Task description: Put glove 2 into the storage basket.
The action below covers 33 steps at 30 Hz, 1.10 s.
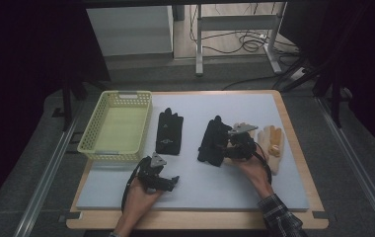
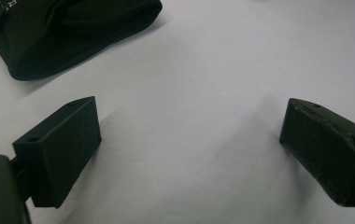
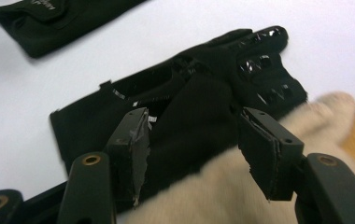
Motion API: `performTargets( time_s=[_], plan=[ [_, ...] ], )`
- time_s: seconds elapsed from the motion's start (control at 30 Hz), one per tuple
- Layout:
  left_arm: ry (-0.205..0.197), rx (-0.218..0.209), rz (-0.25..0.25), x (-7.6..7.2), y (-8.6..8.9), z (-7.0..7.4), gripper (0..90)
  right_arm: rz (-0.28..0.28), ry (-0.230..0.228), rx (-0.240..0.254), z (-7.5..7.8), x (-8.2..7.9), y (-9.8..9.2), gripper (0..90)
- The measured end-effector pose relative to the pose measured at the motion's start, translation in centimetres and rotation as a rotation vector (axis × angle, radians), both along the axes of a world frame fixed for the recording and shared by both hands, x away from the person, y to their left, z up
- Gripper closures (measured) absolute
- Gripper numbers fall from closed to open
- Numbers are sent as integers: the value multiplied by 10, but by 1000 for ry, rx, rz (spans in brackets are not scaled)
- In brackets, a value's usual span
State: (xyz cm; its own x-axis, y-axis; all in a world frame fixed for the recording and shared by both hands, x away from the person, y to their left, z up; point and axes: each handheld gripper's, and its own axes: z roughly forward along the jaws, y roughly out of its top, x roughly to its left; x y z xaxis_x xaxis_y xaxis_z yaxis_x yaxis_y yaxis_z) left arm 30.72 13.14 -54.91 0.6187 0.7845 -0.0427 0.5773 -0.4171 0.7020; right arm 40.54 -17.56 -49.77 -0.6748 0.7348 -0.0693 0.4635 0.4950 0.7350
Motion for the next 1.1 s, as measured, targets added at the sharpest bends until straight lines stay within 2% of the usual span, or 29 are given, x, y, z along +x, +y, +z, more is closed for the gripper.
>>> performTargets(
  time_s=[0.07,0.17,0.23,0.27,0.4,0.5,0.53,0.57,0.63,0.67,0.7,0.73,0.8,0.9,0.93,1.1],
  plan=[
    [0,0,0,0,0,0,55,0,2,-6,-1,6,5,388],
    [0,0,0,0,0,0,55,-3,24,-20,-4,22,16,282],
    [0,0,0,0,0,0,55,0,29,-22,-5,26,18,261],
    [0,0,0,0,0,0,55,12,53,-24,-8,33,23,221],
    [0,-2,1,0,0,0,55,7,66,-51,-13,41,29,193],
    [-1,-5,3,0,0,0,55,-22,94,-95,-21,52,33,185],
    [-1,-1,0,0,0,0,55,-22,105,-93,-23,53,33,198],
    [1,6,-3,0,0,0,55,-16,137,-69,-22,55,32,274],
    [1,6,-3,0,0,0,55,-8,147,-60,-21,54,32,364],
    [1,6,-3,0,0,0,55,-4,146,-52,-21,53,32,443],
    [1,6,-3,0,0,0,55,-4,146,-52,-21,53,32,443],
    [1,7,-3,0,0,0,55,-17,114,-57,-22,50,33,556],
    [-1,1,0,0,0,0,55,-24,110,-52,-22,50,32,590],
    [2,6,-4,0,0,0,55,-42,101,-51,-22,49,31,748],
    [2,5,-4,0,0,0,55,-44,106,-43,-21,49,31,773],
    [1,0,-1,0,0,0,55,-42,106,-35,-17,48,30,786]
  ],
)
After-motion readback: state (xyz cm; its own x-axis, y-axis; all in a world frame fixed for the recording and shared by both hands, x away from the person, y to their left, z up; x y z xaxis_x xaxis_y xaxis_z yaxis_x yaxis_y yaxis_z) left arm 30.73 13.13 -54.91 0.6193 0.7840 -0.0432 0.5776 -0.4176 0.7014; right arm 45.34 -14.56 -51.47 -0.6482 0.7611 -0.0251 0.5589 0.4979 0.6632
